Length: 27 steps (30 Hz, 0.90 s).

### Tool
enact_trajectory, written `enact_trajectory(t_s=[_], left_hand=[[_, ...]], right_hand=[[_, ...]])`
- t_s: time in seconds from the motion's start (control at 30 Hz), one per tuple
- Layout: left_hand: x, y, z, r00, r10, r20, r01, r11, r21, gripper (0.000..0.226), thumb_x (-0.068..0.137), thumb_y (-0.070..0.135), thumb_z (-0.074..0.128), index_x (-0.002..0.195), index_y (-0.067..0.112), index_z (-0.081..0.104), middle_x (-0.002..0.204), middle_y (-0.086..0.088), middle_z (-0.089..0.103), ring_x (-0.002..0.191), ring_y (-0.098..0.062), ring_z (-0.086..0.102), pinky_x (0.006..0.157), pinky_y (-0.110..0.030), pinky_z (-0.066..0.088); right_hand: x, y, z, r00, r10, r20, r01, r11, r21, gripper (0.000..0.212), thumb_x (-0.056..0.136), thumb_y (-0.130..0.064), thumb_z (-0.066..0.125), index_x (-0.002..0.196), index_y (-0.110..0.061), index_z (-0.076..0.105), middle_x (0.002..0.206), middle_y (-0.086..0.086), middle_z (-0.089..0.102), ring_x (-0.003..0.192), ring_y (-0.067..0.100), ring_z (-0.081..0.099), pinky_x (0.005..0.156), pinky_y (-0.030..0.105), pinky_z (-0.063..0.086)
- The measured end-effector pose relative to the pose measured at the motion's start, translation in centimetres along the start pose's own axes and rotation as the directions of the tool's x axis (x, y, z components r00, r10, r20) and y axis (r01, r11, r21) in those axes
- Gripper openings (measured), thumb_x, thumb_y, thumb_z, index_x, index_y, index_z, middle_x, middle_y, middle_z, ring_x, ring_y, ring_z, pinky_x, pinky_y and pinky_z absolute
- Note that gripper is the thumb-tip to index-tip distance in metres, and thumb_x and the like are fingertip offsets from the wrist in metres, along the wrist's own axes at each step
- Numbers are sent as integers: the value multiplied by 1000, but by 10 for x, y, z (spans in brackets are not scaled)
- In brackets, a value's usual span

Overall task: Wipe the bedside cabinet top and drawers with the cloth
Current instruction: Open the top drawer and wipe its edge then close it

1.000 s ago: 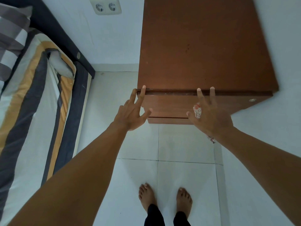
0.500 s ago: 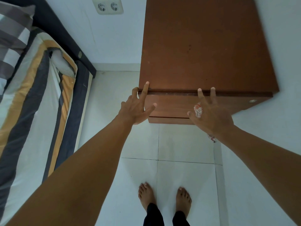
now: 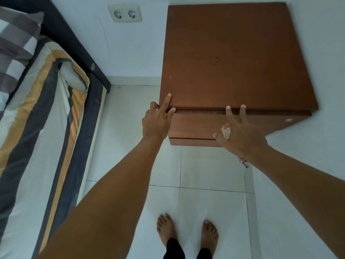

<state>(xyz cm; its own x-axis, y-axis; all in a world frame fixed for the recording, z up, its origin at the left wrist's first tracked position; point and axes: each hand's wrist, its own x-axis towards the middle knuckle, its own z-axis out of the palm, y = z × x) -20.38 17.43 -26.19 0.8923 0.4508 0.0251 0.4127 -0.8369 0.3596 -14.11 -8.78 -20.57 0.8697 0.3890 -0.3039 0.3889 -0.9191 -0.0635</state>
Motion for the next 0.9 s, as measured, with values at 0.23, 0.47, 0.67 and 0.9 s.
enact_trajectory(t_s=[0.23, 0.47, 0.67, 0.9], left_hand=[[9, 0, 1, 999, -21, -45, 19, 999, -28, 55, 102, 56, 40, 154, 38, 38, 108, -15, 55, 80, -30, 59, 75, -39, 53], [0, 10, 8, 992, -40, -120, 27, 993, -112, 52, 105, 47, 42, 154, 30, 42, 97, -13, 67, 79, -28, 62, 71, -42, 55], [-4, 17, 1, 995, -92, -30, 90, 994, -58, 56, 106, 49, 36, 159, 33, 27, 102, -10, 67, 91, -28, 63, 83, -49, 56], [-47, -14, -16, 999, 7, -41, -13, 992, -124, 43, 103, 29, 49, 145, 20, 51, 125, -6, 67, 112, -29, 58, 92, -45, 47]], right_hand=[[2, 4, 6, 1000, -10, -16, 10, 1000, -7, 98, 90, -74, 48, 163, -27, 3, 170, 19, 0, 131, 47, 53, 88, 47, 55], [2, 1, 3, 1000, 4, 26, -4, 1000, 9, 97, 91, -76, 43, 163, -30, -3, 171, 16, -6, 121, 48, 59, 83, 44, 55], [3, 5, -1, 999, -5, 48, 3, 1000, 28, 94, 92, -76, 39, 163, -32, -5, 171, 14, -9, 120, 49, 60, 86, 45, 55], [-8, -19, -12, 995, 75, -69, -36, 890, 455, 63, 91, -38, 65, 145, -27, 33, 152, 10, 32, 92, 34, 66, 63, 33, 52]])
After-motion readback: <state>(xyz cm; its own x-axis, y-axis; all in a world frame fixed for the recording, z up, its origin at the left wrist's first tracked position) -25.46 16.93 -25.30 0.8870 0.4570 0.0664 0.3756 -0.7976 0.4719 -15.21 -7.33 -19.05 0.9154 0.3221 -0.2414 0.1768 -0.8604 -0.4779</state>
